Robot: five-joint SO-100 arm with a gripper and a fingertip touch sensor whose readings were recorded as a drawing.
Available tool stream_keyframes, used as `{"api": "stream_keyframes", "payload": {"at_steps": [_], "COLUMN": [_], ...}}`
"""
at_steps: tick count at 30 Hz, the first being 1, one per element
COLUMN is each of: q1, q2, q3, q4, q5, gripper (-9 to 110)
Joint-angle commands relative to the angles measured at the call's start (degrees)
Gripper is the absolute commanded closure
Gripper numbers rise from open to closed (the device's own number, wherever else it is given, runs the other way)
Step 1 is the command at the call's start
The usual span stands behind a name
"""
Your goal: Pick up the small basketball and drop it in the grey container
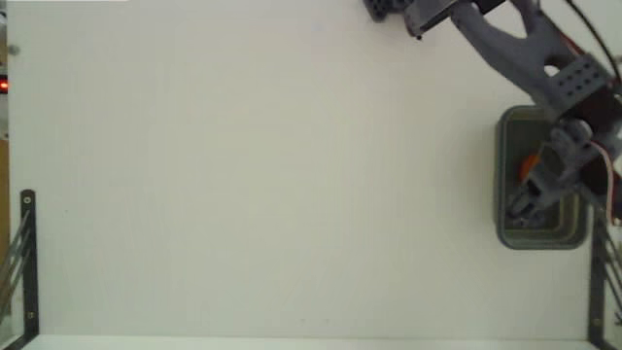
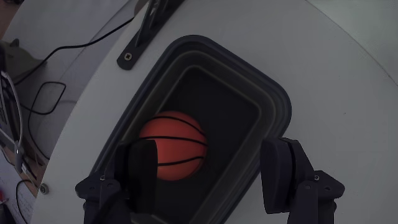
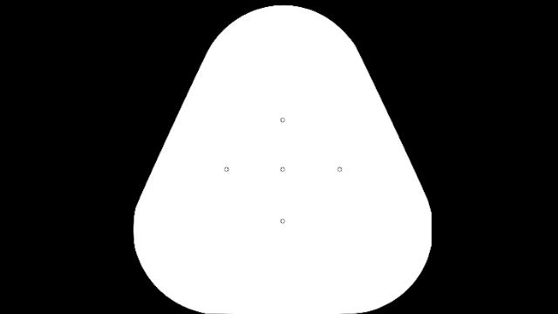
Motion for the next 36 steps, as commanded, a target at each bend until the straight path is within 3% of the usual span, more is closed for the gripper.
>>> {"api": "stream_keyframes", "payload": {"at_steps": [1,36], "q1": [-1.28,2.38], "q2": [1.17,5.96], "q3": [-1.86,2.9], "q4": [0.84,0.87], "q5": [0.26,0.26], "gripper": [-9,-9]}}
